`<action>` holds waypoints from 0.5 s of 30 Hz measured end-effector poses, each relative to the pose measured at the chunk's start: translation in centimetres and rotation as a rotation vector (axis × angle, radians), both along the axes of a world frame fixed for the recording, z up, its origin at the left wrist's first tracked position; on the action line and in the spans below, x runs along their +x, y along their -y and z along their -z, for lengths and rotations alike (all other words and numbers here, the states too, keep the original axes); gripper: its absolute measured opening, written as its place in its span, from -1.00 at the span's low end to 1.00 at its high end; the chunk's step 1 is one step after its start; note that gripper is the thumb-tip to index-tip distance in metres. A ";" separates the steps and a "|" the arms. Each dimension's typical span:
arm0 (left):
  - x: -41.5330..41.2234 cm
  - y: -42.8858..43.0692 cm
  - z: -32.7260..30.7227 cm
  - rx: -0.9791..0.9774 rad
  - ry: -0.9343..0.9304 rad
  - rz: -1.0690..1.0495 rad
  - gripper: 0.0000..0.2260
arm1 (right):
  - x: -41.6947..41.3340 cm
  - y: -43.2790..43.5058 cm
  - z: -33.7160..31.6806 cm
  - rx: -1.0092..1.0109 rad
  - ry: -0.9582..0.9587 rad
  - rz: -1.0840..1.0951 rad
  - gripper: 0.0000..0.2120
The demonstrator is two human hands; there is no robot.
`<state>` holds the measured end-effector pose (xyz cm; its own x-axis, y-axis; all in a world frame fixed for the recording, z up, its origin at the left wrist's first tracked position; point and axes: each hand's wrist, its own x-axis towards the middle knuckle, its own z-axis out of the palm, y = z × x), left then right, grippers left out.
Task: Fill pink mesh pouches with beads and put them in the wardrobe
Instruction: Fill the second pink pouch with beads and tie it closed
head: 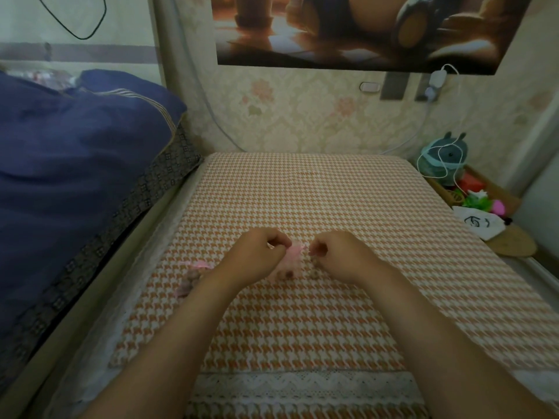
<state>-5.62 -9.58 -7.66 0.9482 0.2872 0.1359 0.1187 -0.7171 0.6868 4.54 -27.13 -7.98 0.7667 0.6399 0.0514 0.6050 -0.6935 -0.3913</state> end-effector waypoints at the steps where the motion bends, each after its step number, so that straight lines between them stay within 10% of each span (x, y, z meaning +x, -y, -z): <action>1: 0.0 0.0 0.0 0.002 0.005 -0.001 -0.84 | 0.1 0.1 0.3 -0.055 -0.022 0.001 -0.86; 9: -0.3 -0.3 -0.2 -0.039 -0.003 -0.029 -0.89 | -0.5 -0.6 0.9 -0.155 -0.026 0.003 -0.85; 15: -0.3 -0.4 -0.4 -0.043 -0.016 -0.007 -0.82 | -0.9 -0.7 -1.0 0.231 0.038 0.095 -0.84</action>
